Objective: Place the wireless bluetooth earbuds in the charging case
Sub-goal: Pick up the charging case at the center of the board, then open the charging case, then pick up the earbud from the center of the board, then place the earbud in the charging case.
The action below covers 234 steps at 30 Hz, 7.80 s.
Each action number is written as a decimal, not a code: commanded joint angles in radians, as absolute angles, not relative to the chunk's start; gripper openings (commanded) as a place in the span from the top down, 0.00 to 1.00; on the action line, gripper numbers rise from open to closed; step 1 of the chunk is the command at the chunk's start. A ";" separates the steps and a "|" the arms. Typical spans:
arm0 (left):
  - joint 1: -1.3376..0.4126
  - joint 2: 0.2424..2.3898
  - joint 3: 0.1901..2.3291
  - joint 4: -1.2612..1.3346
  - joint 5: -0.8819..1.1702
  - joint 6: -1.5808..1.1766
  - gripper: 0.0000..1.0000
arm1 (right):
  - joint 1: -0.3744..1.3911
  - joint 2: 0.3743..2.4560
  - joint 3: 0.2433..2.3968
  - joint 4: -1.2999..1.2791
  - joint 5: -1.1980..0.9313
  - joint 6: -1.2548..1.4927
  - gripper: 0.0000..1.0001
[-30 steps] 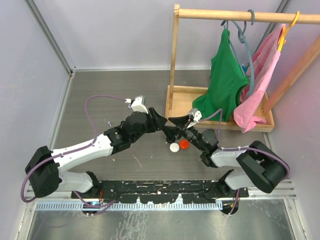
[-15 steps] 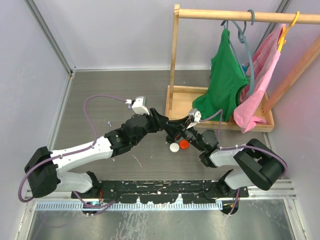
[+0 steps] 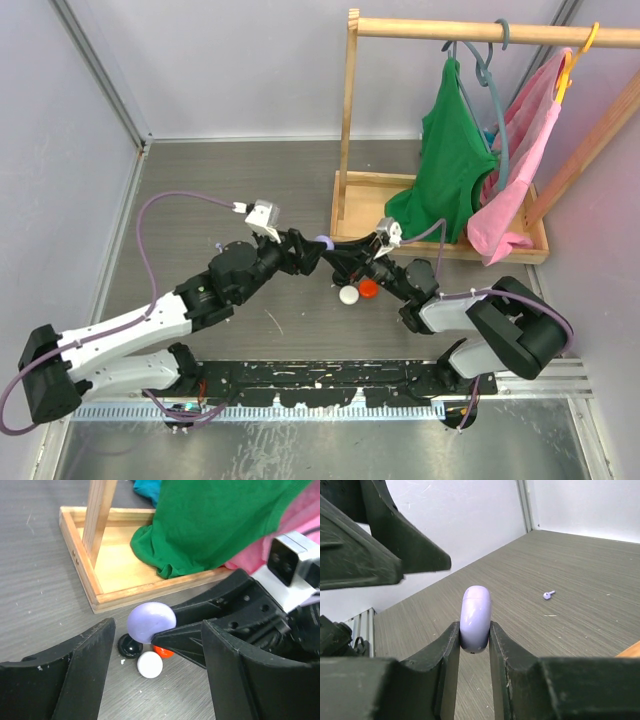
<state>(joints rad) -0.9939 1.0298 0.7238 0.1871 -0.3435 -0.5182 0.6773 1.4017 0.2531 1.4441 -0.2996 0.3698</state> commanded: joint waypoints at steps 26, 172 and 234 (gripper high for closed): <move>-0.624 1.001 0.714 0.331 0.800 -0.252 0.52 | 0.625 1.206 0.343 1.427 -0.750 0.409 0.94; -0.097 1.724 1.167 -0.550 -0.078 -0.403 0.50 | 0.672 1.158 0.324 0.919 -0.550 0.045 0.93; -0.767 1.114 0.826 -0.033 -0.110 -0.573 0.82 | 0.672 1.166 0.171 1.249 -0.351 0.093 0.93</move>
<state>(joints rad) -0.6994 1.1538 0.8391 -0.1883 -0.0349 -0.5529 0.6666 1.1595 0.1703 1.1332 -0.3668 0.0864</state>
